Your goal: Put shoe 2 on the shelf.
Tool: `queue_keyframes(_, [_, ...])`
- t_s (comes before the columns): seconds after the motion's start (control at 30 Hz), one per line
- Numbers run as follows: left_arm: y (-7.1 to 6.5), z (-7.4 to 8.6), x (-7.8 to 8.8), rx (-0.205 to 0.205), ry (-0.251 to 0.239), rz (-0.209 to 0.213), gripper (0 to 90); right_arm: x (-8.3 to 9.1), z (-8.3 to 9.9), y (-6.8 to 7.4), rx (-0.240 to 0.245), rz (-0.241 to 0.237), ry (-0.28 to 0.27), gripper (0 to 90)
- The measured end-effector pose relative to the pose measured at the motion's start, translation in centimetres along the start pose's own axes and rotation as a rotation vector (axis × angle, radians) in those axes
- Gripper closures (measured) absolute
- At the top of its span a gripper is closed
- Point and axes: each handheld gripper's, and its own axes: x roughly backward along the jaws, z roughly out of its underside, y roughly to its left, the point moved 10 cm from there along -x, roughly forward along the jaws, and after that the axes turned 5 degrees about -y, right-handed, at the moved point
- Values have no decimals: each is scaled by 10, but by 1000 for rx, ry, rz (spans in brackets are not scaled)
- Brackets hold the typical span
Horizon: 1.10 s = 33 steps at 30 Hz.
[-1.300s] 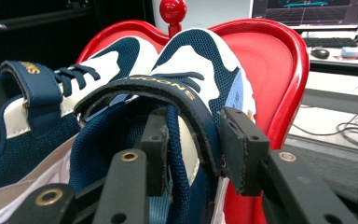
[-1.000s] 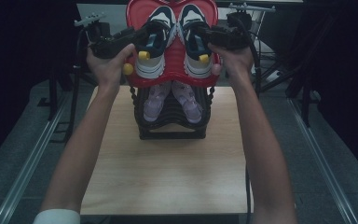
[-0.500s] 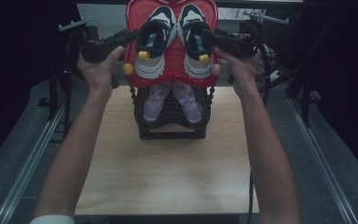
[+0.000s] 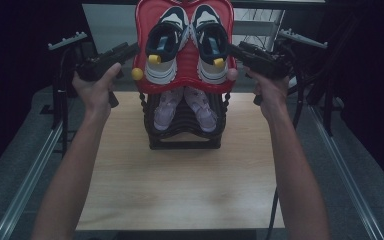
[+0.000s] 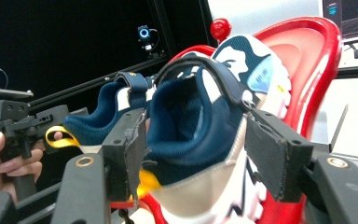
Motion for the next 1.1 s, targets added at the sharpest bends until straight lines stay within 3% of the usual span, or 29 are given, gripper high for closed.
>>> queue_keyframes(0.2, [4,7,21,-5,0,5,442,17,9,-9,-2,5,-16,397])
queue_keyframes(0.37, [6,22,40,-4,0,10,447,30,24,-14,0,1,-9,404])
queue_keyframes(0.63, [10,44,54,10,25,23,446,45,41,-19,-17,-11,-10,407])
queue_keyframes(0.77, [13,61,61,3,46,20,446,52,55,-22,-32,-14,-5,408])
queue_keyframes(0.87, [15,74,67,-3,59,25,446,60,77,-25,-49,-25,3,413])
queue_keyframes(1.1, [19,115,84,-23,105,22,445,70,111,-32,-35,-25,23,420])
